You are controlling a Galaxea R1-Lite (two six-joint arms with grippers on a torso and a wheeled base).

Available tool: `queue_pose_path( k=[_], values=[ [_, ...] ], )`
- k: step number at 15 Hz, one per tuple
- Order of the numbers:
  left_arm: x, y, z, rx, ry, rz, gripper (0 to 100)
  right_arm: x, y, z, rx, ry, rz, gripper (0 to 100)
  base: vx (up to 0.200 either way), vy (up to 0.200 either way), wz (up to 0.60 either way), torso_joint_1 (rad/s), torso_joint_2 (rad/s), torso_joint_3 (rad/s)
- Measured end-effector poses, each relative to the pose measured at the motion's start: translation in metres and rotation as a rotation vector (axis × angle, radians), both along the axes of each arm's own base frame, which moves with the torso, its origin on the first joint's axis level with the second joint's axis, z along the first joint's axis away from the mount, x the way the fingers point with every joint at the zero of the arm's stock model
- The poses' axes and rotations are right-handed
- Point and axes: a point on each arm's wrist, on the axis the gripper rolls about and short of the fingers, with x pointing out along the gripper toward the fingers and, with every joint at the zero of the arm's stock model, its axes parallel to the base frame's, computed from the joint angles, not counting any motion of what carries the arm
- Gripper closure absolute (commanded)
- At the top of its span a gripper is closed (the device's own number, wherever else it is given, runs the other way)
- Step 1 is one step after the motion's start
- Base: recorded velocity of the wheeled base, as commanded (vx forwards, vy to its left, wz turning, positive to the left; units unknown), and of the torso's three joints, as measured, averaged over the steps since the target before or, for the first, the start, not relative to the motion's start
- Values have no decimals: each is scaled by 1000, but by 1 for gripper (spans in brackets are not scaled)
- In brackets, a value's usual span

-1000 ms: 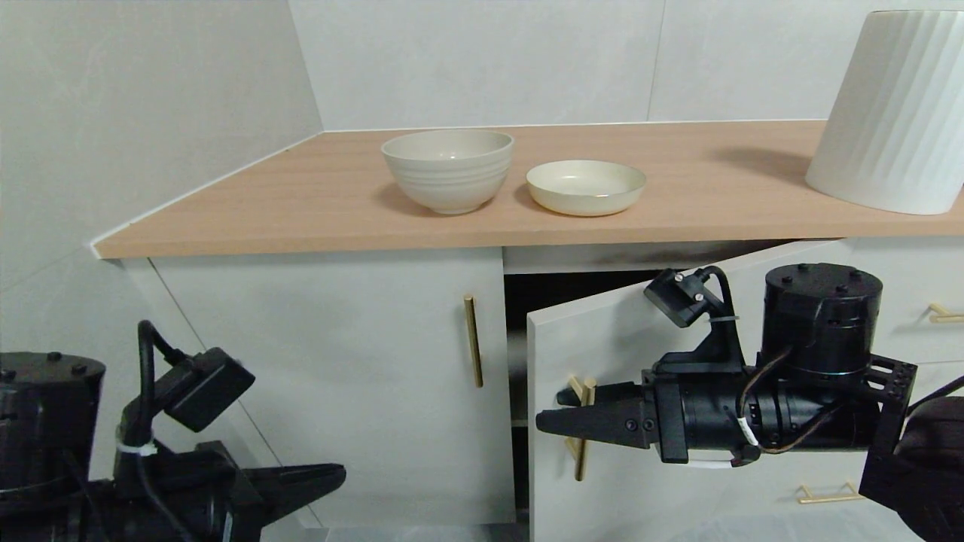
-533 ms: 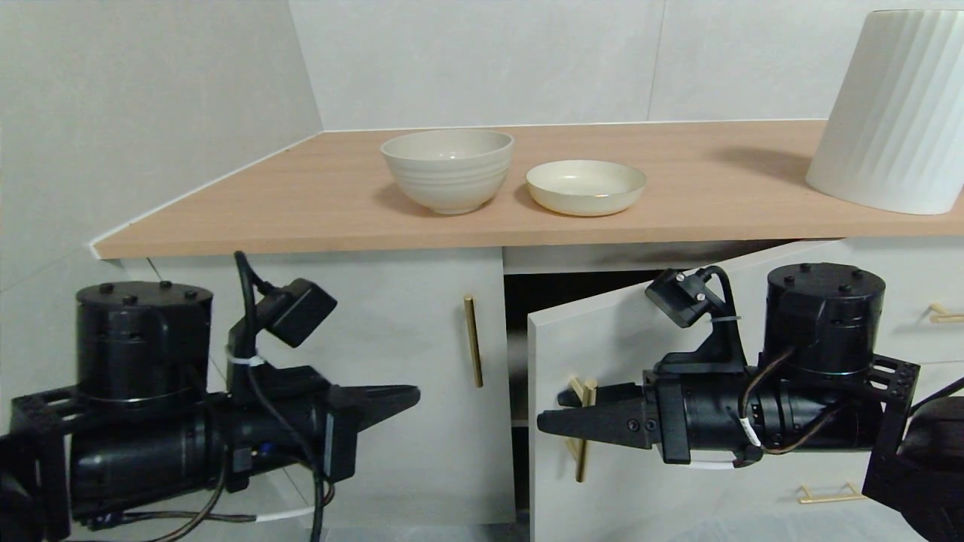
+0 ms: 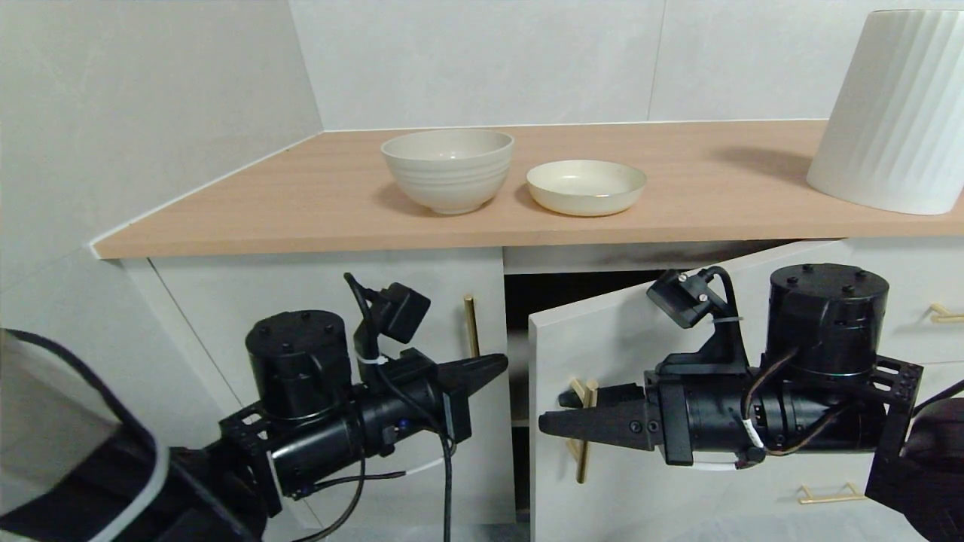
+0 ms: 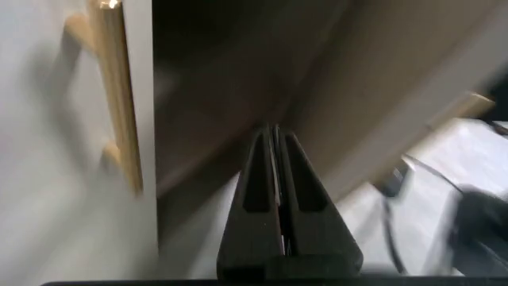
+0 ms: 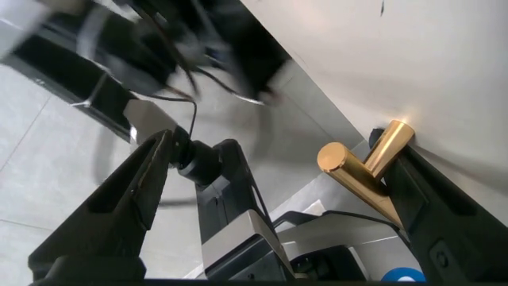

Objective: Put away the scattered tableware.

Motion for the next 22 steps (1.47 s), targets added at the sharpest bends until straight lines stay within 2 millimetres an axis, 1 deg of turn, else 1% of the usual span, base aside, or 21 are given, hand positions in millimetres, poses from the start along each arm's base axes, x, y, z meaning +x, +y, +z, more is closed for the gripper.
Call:
queue_pose_path(
  k=[2, 4, 7, 12, 15, 17, 19, 21, 22],
  values=[
    [6, -18, -19, -56, -87, 29, 100, 0, 0, 0, 0, 0, 1, 0, 0, 0, 0, 0, 0, 0],
    [5, -32, -43, -42, -69, 26, 100, 0, 0, -1, -1, 1, 1, 0, 0, 0, 0, 0, 0, 0],
    [3, -38, -59, -15, -34, 10, 100, -1, 0, -2, -3, -1, 2, 0, 0, 0, 0, 0, 0, 0],
    [3, -41, -61, -13, -31, 2, 100, -2, -7, -6, -17, -11, -10, 0, 0, 0, 0, 0, 0, 0],
    [4, -41, -59, -19, -38, 0, 100, -4, -16, -13, -45, -35, -24, 0, 0, 0, 0, 0, 0, 0],
    [5, -42, -56, -27, -48, -2, 100, -8, -29, -17, -65, -31, -50, 0, 0, 0, 0, 0, 0, 0],
    [5, -44, -53, -36, -56, -14, 100, -16, -44, -19, -80, -60, -76, 0, 0, 0, 0, 0, 0, 0],
    [6, -45, -46, -51, -70, -34, 100, -33, -56, -26, -120, -115, -75, 0, 0, 0, 0, 0, 0, 0],
    [6, -46, -43, -41, -55, -51, 100, -43, -62, -28, -154, -128, -119, 0, 0, 0, 0, 0, 0, 0]
  ],
)
